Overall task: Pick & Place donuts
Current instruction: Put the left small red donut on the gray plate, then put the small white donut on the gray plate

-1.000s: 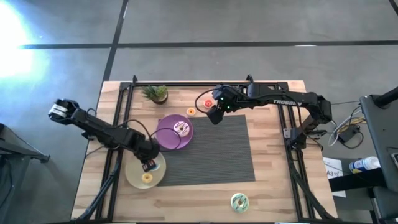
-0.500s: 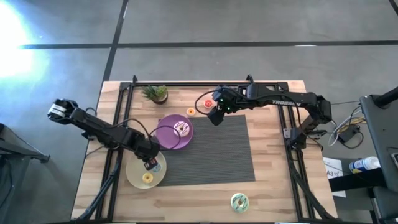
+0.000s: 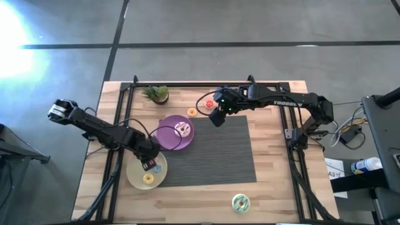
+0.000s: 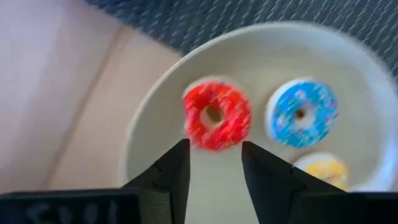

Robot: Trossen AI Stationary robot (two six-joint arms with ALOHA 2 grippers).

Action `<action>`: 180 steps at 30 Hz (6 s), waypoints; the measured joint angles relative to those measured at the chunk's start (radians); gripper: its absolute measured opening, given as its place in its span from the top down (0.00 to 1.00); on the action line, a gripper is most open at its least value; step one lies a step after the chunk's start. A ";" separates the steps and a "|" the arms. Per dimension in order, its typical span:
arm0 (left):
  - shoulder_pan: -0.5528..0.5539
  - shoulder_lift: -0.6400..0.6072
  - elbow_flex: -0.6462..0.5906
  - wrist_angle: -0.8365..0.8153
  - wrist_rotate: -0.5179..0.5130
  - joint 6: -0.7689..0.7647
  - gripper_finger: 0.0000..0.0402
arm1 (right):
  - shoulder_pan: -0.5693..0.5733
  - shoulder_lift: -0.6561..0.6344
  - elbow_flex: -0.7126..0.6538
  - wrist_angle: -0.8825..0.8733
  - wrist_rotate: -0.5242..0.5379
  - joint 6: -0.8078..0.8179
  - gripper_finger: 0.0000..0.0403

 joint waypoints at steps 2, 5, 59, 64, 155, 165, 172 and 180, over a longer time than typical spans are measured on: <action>0.002 0.000 0.024 -0.052 -0.021 0.027 0.70 | 0.000 0.000 0.000 0.000 0.000 -0.003 0.44; 0.016 -0.001 0.060 -0.095 -0.052 0.072 0.70 | -0.002 0.000 0.000 0.000 0.000 -0.010 0.44; 0.878 0.807 0.680 0.278 0.213 0.762 0.76 | 0.007 -0.098 -0.086 -0.131 0.058 0.111 0.44; 0.878 0.809 0.680 0.306 0.206 0.775 0.94 | 0.007 -0.098 -0.086 -0.121 0.058 0.111 0.44; 0.806 0.524 0.695 0.379 1.125 0.481 1.00 | 0.203 -0.031 -0.086 0.440 0.034 -0.861 0.44; 0.801 0.524 0.693 0.371 1.121 0.515 1.00 | 0.200 -0.022 -0.086 0.427 0.033 -0.727 0.55; 0.796 0.525 0.688 0.348 1.091 0.545 1.00 | 0.200 -0.016 -0.086 0.420 0.033 -0.662 0.74; 0.783 0.524 0.651 0.361 0.965 0.550 0.88 | 0.200 -0.012 -0.088 0.389 0.022 -0.583 0.92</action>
